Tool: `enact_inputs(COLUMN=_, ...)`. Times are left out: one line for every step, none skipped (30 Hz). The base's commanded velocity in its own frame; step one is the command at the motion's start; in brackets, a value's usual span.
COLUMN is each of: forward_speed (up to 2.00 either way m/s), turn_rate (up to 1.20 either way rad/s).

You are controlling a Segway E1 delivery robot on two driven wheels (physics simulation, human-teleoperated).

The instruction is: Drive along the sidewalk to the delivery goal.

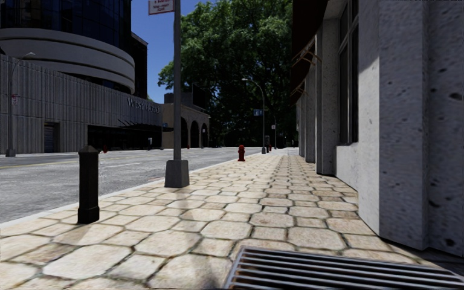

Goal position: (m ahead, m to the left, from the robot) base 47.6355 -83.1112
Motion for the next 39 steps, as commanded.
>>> enact_inputs(forward_speed=2.0, turn_rate=-0.38)
enact_inputs(forward_speed=2.0, turn_rate=-0.39)
enact_inputs(forward_speed=2.0, turn_rate=-0.39)
enact_inputs(forward_speed=2.0, turn_rate=-0.39)
enact_inputs(forward_speed=2.0, turn_rate=-0.39)
enact_inputs(forward_speed=2.0, turn_rate=-0.39)
enact_inputs(forward_speed=2.0, turn_rate=-0.39)
enact_inputs(forward_speed=2.0, turn_rate=-0.39)
enact_inputs(forward_speed=2.0, turn_rate=-0.39)
enact_inputs(forward_speed=2.0, turn_rate=-0.39)
enact_inputs(forward_speed=2.0, turn_rate=-0.39)
enact_inputs(forward_speed=2.0, turn_rate=-0.39)
enact_inputs(forward_speed=2.0, turn_rate=-0.39)
enact_inputs(forward_speed=2.0, turn_rate=-0.39)
enact_inputs(forward_speed=2.0, turn_rate=-0.39)
enact_inputs(forward_speed=2.0, turn_rate=-0.38)
enact_inputs(forward_speed=2.0, turn_rate=-0.38)
enact_inputs(forward_speed=2.0, turn_rate=-0.38)
enact_inputs(forward_speed=2.0, turn_rate=-0.38)
enact_inputs(forward_speed=2.0, turn_rate=-0.38)
enact_inputs(forward_speed=2.0, turn_rate=-0.38)
enact_inputs(forward_speed=2.0, turn_rate=-0.38)
enact_inputs(forward_speed=2.0, turn_rate=-0.38)
enact_inputs(forward_speed=2.0, turn_rate=-0.38)
enact_inputs(forward_speed=2.0, turn_rate=-0.38)
enact_inputs(forward_speed=2.0, turn_rate=-0.38)
enact_inputs(forward_speed=2.0, turn_rate=-0.38)
enact_inputs(forward_speed=2.0, turn_rate=-0.35)
enact_inputs(forward_speed=2.0, turn_rate=-0.25)
enact_inputs(forward_speed=2.0, turn_rate=-0.02)
enact_inputs(forward_speed=2.0, turn_rate=0.0)
enact_inputs(forward_speed=2.0, turn_rate=0.0)
enact_inputs(forward_speed=2.0, turn_rate=0.0)
enact_inputs(forward_speed=2.0, turn_rate=0.0)
enact_inputs(forward_speed=2.0, turn_rate=0.0)
enact_inputs(forward_speed=2.0, turn_rate=0.0)
enact_inputs(forward_speed=2.0, turn_rate=0.0)
enact_inputs(forward_speed=2.0, turn_rate=0.0)
enact_inputs(forward_speed=2.0, turn_rate=0.0)
